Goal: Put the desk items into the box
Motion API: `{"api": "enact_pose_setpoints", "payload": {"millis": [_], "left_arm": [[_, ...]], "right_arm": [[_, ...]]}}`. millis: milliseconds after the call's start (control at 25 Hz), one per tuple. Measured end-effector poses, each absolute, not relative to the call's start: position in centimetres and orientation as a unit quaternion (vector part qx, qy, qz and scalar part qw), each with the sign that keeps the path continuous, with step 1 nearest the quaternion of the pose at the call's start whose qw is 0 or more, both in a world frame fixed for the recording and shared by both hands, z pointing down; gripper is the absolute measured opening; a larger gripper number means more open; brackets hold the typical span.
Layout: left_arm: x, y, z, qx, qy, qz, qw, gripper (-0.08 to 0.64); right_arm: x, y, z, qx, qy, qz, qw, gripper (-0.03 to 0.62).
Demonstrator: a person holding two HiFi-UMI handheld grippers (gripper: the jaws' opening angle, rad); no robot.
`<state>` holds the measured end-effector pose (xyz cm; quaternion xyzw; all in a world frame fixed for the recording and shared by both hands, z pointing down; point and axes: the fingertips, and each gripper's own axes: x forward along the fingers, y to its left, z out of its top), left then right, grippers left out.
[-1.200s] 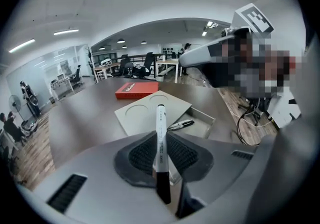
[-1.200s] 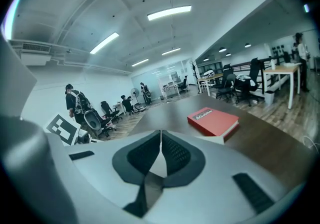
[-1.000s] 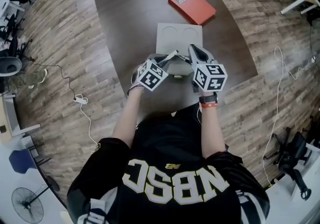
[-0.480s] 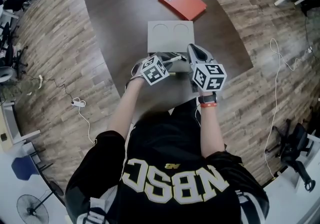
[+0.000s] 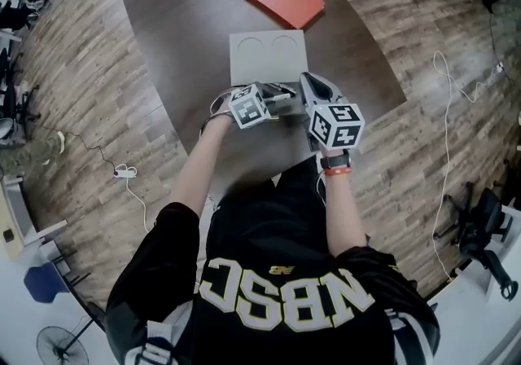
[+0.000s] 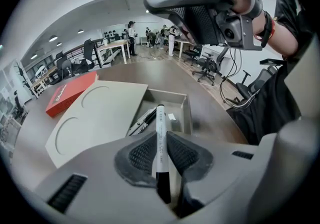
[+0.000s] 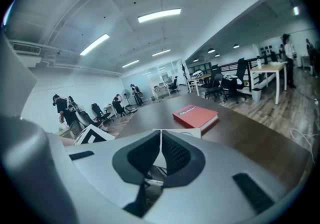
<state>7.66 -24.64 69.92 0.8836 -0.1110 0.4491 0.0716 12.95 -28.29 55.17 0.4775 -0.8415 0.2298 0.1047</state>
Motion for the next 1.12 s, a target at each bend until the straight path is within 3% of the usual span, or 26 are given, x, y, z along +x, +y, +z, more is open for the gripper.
{"api": "enact_pose_setpoints", "payload": {"millis": [960,1120], "left_arm": [[8.2,-23.7,73.2,0.872,-0.066,0.481,0.059,0.075],[8.1,-24.0,73.0,0.874,-0.07,0.478,0.059,0.102]], "right_arm": [[13.3,-28.1,56.1,0.477,-0.838,0.242,0.108,0.018],[13.2,-28.1,56.2,0.477,-0.838,0.242,0.108,0.018]]}}
